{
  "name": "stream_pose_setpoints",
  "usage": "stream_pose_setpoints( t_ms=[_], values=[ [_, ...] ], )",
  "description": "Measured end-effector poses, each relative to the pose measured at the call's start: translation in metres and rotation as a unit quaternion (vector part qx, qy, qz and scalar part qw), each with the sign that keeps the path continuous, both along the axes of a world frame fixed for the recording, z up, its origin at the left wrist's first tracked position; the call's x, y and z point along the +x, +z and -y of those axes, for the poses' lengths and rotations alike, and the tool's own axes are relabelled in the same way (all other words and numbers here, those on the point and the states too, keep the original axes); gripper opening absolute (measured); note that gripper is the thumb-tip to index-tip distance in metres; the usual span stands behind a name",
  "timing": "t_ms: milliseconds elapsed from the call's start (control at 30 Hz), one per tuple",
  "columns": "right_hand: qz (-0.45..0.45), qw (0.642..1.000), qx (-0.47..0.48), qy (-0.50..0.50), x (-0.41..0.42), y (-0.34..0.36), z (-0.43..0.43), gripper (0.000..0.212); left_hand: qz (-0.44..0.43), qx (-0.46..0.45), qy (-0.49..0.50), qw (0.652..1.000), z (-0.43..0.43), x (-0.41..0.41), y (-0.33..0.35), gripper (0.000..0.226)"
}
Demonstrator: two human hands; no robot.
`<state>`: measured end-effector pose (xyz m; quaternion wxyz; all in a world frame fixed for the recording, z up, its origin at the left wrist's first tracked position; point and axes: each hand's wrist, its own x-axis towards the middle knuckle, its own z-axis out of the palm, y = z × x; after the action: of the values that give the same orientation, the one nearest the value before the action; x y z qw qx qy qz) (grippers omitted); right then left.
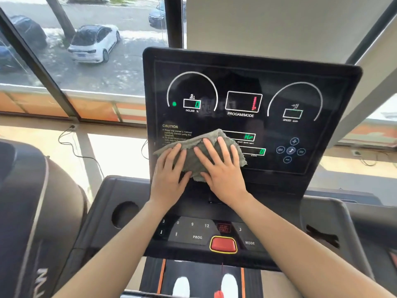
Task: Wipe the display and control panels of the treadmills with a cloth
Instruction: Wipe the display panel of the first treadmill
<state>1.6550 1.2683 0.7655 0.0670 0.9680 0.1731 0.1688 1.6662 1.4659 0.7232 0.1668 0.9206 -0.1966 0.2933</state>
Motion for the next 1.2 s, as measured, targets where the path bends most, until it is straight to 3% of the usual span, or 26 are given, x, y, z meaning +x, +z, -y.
stream_pose_setpoints(
  t_ms=[200,533,767,1000,1200],
  values=[
    [0.000,0.999,0.035,-0.030,0.001,0.007,0.023,0.079,-0.011,0.019,-0.012,1.000,0.021,0.004,0.009,0.069],
    [0.086,0.987,0.110,-0.074,0.045,0.091,0.105,0.082,0.068,0.062,-0.067,0.993,0.097,0.074,0.119,0.068],
    [0.081,0.981,0.139,-0.111,0.043,0.124,0.186,0.085,0.088,0.110,-0.095,0.985,0.179,0.090,0.163,0.073],
    [0.059,0.970,0.179,-0.155,0.002,0.077,0.235,0.087,0.091,0.149,-0.152,0.973,0.234,0.061,0.136,0.067],
    [0.036,0.965,0.202,-0.166,-0.040,0.014,0.228,0.085,0.063,0.170,-0.178,0.967,0.229,0.027,0.080,0.062]
  ],
)
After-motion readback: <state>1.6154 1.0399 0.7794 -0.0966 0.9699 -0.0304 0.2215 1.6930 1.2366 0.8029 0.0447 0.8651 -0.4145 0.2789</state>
